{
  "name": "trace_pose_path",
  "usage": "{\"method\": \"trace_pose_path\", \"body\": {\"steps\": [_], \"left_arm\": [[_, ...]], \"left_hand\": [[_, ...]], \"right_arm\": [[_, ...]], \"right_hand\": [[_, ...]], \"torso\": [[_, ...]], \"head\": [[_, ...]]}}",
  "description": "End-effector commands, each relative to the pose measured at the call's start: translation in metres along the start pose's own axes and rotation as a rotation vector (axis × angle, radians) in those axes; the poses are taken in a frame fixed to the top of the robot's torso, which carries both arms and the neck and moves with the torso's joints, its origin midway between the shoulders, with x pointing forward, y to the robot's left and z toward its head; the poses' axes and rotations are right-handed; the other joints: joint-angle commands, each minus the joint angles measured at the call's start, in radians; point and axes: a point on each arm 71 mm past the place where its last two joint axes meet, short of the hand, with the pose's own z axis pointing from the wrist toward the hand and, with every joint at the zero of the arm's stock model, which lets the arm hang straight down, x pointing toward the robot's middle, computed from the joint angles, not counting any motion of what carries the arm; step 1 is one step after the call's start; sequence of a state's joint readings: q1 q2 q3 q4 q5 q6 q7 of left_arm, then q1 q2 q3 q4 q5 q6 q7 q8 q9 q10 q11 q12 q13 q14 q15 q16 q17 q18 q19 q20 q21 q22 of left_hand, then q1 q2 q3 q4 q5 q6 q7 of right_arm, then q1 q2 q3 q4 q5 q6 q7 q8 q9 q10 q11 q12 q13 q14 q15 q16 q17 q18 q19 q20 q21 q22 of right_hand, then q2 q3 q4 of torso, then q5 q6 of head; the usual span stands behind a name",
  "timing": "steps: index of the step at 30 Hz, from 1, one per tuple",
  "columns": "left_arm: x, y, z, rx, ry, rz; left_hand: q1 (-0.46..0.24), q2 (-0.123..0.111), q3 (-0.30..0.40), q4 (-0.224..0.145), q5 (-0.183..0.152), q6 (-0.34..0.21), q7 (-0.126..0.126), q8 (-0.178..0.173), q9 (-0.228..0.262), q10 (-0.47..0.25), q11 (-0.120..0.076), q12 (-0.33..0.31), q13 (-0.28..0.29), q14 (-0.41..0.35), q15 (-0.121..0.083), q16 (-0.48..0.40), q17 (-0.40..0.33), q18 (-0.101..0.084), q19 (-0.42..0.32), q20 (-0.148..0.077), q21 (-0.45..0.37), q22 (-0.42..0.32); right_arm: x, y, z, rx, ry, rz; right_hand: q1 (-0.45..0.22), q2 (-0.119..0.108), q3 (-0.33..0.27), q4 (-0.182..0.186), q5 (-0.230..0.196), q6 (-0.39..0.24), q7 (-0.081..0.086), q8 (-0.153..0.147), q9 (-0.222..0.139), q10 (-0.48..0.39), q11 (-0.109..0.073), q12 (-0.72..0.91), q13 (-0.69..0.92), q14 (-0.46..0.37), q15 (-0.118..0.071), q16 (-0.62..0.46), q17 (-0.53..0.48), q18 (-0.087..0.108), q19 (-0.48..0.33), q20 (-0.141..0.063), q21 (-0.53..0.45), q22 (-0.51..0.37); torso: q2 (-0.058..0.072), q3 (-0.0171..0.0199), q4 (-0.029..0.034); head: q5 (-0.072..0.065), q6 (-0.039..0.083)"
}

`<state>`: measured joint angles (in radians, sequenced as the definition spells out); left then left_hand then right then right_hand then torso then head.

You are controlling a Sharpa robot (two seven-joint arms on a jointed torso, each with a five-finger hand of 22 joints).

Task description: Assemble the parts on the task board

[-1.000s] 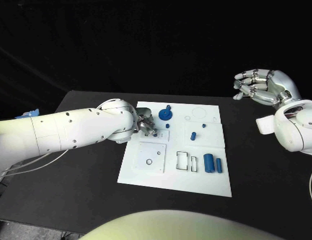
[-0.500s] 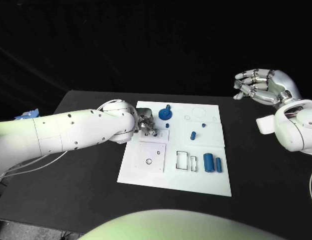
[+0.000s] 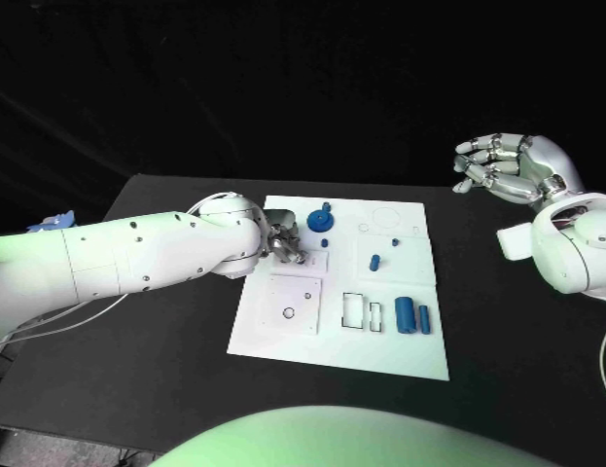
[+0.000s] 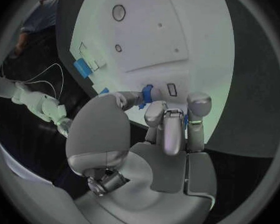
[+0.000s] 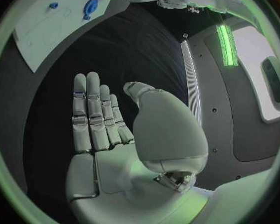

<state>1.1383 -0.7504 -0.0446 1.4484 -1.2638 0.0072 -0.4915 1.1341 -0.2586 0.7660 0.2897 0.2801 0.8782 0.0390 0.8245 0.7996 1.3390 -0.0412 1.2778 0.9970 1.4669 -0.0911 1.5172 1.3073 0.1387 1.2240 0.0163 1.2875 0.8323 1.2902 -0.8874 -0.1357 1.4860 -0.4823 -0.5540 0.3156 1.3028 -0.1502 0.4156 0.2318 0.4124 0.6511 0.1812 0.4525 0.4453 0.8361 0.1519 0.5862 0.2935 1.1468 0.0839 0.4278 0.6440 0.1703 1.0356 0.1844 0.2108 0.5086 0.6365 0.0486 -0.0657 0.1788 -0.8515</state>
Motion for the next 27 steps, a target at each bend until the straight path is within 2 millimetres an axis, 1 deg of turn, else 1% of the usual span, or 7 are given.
{"method": "trace_pose_path", "body": {"steps": [1,8,13,20,24,27], "left_arm": [[0.0046,-0.0030,-0.0006,0.014,0.046,0.027],[0.0049,-0.0033,0.0002,0.010,0.053,0.023],[0.0055,-0.0039,0.0012,0.004,0.063,0.018],[0.0063,-0.0042,0.0036,-0.011,0.083,0.002],[0.0078,-0.0039,0.0056,-0.022,0.118,-0.025],[0.0084,-0.0041,0.0068,-0.026,0.138,-0.038]], "left_hand": [[0.004,-0.006,0.239,-0.243,0.007,-0.001,-0.007,0.001,0.001,0.010,-0.001,0.006,0.002,0.075,-0.006,0.006,0.149,-0.006,0.003,0.000,0.004,0.000],[0.003,-0.006,0.239,-0.243,0.010,0.001,-0.007,0.000,0.001,0.010,-0.001,0.005,0.001,0.075,-0.007,0.006,0.149,-0.006,0.004,0.000,0.005,0.001],[0.000,-0.003,0.240,-0.240,0.012,0.002,-0.006,-0.001,0.000,0.010,-0.001,0.003,-0.003,0.075,-0.007,0.006,0.149,-0.006,0.003,-0.001,0.004,-0.001],[-0.016,0.010,0.240,-0.225,0.007,0.005,-0.008,-0.004,-0.001,0.012,-0.001,0.001,-0.002,0.075,-0.006,0.006,0.149,-0.006,0.002,-0.001,0.003,-0.003],[-0.025,0.020,0.239,-0.218,0.002,0.007,-0.009,-0.004,-0.001,0.013,-0.002,0.000,-0.003,0.075,-0.007,0.006,0.149,-0.005,-0.001,-0.001,0.000,-0.007],[-0.029,0.024,0.237,-0.215,0.000,0.007,-0.009,-0.005,-0.001,0.013,-0.002,-0.001,-0.004,0.075,-0.007,0.006,0.149,-0.005,-0.002,-0.001,-0.001,-0.009]], "right_arm": [[0.0004,0.0007,-0.0001,-0.014,0.005,-0.007],[0.0007,0.0004,-0.0001,-0.014,0.005,-0.007],[0.0007,0.0003,-0.0001,-0.013,0.005,-0.007],[0.0007,0.0001,0.0000,-0.012,0.005,-0.007],[0.0008,0.0000,0.0001,-0.012,0.005,-0.007],[0.0010,-0.0001,0.0002,-0.010,0.006,-0.005]], "right_hand": [[-0.010,0.002,0.005,0.002,0.007,-0.002,0.051,0.004,-0.001,-0.004,0.005,0.001,-0.001,0.006,0.000,-0.004,0.001,0.010,0.002,0.004,-0.004,-0.001],[-0.010,0.002,0.005,0.002,0.007,-0.002,0.051,0.004,-0.001,-0.004,0.005,0.001,-0.001,0.006,0.000,-0.004,0.001,0.010,0.002,0.004,-0.004,-0.001],[-0.012,0.002,0.006,0.002,0.009,-0.001,0.051,0.005,-0.002,-0.003,0.005,0.002,-0.004,0.007,0.000,-0.006,0.002,0.010,0.003,0.004,-0.005,-0.002],[-0.012,0.002,0.006,0.002,0.009,-0.001,0.051,0.005,-0.002,-0.003,0.005,0.002,-0.004,0.007,0.000,-0.006,0.002,0.010,0.003,0.004,-0.005,-0.002],[-0.012,0.002,0.006,0.002,0.009,-0.001,0.051,0.005,-0.002,-0.003,0.005,0.002,-0.004,0.007,0.000,-0.006,0.002,0.010,0.003,0.004,-0.005,-0.002],[-0.012,0.002,0.006,0.002,0.009,-0.001,0.051,0.005,-0.002,-0.003,0.005,0.002,-0.004,0.007,0.000,-0.006,0.002,0.010,0.003,0.004,-0.005,-0.002]], "torso": [[0.000,0.0001,-0.0002],[0.000,-0.0002,-0.0004],[-0.001,0.0005,0.0002],[0.000,0.0006,-0.0008],[-0.001,0.0017,-0.0017],[-0.001,0.0018,-0.0022]], "head": [[0.001,-0.003],[0.001,-0.002],[0.001,-0.004],[0.001,-0.003],[0.003,-0.004],[0.003,-0.004]]}}
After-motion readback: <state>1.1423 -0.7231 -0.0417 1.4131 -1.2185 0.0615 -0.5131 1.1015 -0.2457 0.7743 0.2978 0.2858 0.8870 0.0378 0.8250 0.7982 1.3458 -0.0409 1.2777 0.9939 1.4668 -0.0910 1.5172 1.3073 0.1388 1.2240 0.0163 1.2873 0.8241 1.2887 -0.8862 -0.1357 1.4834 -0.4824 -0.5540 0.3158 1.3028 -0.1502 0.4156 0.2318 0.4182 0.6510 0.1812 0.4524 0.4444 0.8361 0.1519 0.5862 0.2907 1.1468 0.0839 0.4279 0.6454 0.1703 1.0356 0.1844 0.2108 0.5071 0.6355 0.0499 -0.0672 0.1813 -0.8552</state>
